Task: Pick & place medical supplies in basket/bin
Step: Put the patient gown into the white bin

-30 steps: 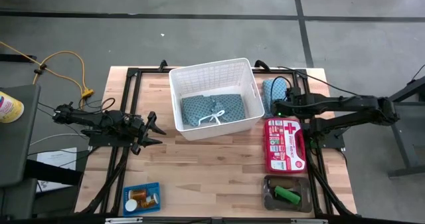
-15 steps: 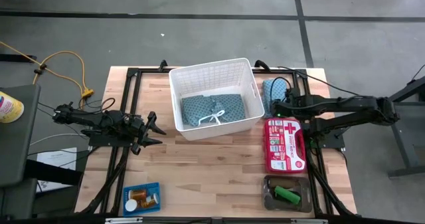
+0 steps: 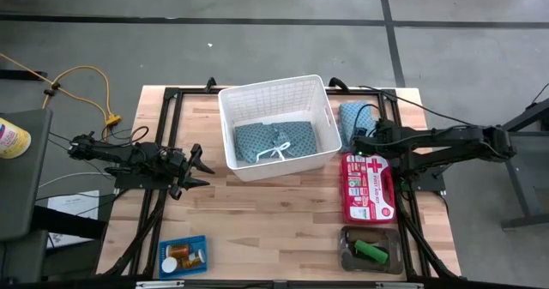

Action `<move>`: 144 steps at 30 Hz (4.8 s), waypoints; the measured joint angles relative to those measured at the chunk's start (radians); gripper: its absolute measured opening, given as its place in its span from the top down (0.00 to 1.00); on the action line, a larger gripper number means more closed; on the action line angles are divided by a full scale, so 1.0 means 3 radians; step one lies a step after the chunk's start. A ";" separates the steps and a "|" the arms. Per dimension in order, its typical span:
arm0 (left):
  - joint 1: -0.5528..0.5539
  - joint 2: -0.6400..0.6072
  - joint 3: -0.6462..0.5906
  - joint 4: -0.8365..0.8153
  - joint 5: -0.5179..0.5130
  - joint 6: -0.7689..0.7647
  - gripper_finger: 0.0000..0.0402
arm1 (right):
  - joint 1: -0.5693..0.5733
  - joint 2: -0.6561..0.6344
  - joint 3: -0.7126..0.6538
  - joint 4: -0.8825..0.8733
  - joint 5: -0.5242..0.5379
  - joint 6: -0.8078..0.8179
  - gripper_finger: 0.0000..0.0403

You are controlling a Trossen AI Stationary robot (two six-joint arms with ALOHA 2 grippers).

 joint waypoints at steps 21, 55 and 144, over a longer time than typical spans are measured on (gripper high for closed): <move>0.0000 0.0001 0.0000 0.0000 0.0000 -0.0001 0.56 | -0.0429 0.0109 0.0000 0.0206 -0.0390 0.0133 0.13; 0.0001 0.0000 0.0000 0.0000 0.0000 0.0000 0.56 | -0.1459 0.0603 0.0001 0.1702 -0.0991 -0.1544 0.13; 0.0001 0.0001 0.0000 0.0000 0.0000 -0.0001 0.56 | -0.1642 0.1414 0.0005 0.2100 -0.0897 -0.1719 0.62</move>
